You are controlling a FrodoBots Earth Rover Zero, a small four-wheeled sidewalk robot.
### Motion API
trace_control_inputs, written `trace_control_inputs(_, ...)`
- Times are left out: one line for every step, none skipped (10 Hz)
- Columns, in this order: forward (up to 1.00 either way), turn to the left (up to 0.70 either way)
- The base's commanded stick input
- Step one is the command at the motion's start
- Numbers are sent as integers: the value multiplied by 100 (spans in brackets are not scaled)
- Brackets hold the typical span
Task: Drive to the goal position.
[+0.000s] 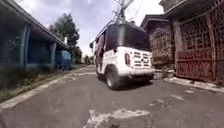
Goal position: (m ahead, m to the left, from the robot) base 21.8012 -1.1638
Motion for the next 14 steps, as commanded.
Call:
trace_control_inputs(70, 0)
trace_control_inputs(70, 0)
trace_control_inputs(70, 0)
trace_control_inputs(70, 0)
trace_control_inputs(70, 0)
trace_control_inputs(70, 0)
trace_control_inputs(70, 0)
trace_control_inputs(70, 0)
trace_control_inputs(70, 0)
trace_control_inputs(70, 0)
trace_control_inputs(70, 0)
trace_control_inputs(65, 0)
trace_control_inputs(48, 0)
trace_control_inputs(16, 0)
